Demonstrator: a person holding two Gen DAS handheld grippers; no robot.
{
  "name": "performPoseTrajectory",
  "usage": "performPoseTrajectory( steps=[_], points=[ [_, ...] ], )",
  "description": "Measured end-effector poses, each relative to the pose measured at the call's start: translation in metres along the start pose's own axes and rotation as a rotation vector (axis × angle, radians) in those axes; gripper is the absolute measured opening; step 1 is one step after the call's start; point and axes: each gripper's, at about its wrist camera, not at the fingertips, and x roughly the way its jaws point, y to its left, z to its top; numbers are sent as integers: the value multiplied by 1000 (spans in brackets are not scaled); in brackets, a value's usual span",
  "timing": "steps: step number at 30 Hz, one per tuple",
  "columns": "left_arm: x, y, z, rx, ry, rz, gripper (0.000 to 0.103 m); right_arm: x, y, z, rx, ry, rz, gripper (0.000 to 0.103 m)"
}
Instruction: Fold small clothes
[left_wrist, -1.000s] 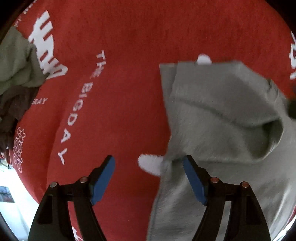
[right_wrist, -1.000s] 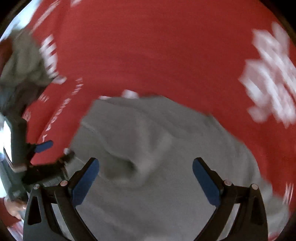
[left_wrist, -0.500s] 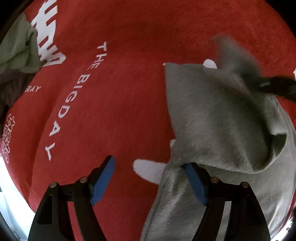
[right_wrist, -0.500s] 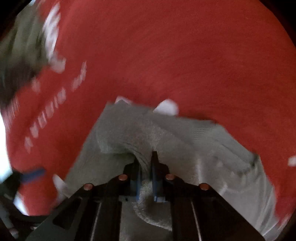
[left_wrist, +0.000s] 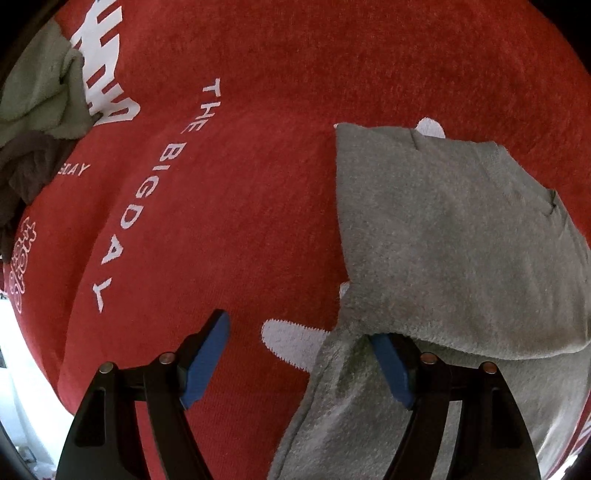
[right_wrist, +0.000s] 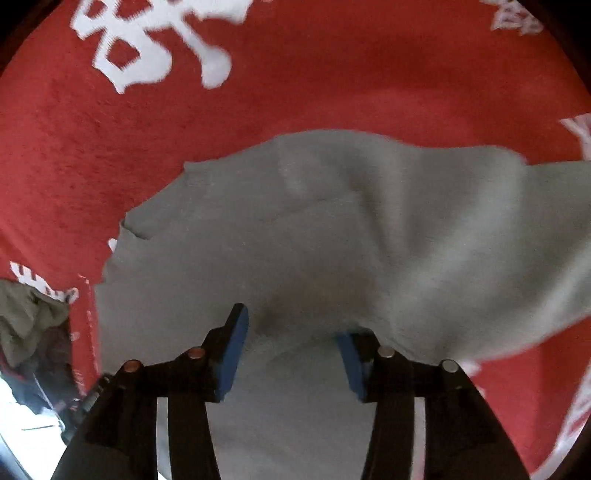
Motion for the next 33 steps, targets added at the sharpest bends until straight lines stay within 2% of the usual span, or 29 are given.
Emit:
performPoseTrajectory(
  steps=[2,5,6,7,8,10,12,15,17,20,21,23,24,28,30,33],
  points=[
    [0,3,0,-12,4,-5,77,-19,12,-5,-55,-33,12,55],
    [2,9,1,-34,6,-24,77,-22,69,2,-258,-11,107,55],
    [3,10,1,-37,6,-30,77,-13,111,8,-394,21,160,55],
    [3,11,1,-39,4,-34,77,-7,134,10,-467,38,189,55],
    [3,11,0,-40,2,-39,77,8,181,14,-600,77,242,55],
    [3,12,-1,-43,-4,-48,77,31,241,16,-755,126,288,55],
    [4,15,-3,-52,-11,-64,77,66,306,15,-900,164,286,55],
    [5,18,-5,-63,-25,-84,77,102,359,17,-1018,216,264,55],
    [5,19,-7,-67,-34,-90,77,115,369,20,-1059,236,231,55],
    [4,20,-8,-73,-44,-100,77,137,374,20,-1078,324,208,54],
    [4,21,-8,-76,-44,-105,77,145,374,20,-1077,363,181,51],
    [4,22,-8,-84,-42,-114,77,149,382,17,-1077,361,164,36],
    [3,24,-8,-91,-41,-121,77,147,381,20,-1063,373,167,6],
    [3,32,-9,-130,-44,-116,77,127,394,17,-1088,381,259,6],
    [3,35,-7,-131,-41,-104,77,134,408,13,-1094,378,264,6],
    [0,37,-5,-125,-30,-98,77,155,422,4,-1101,366,211,6]
  ],
)
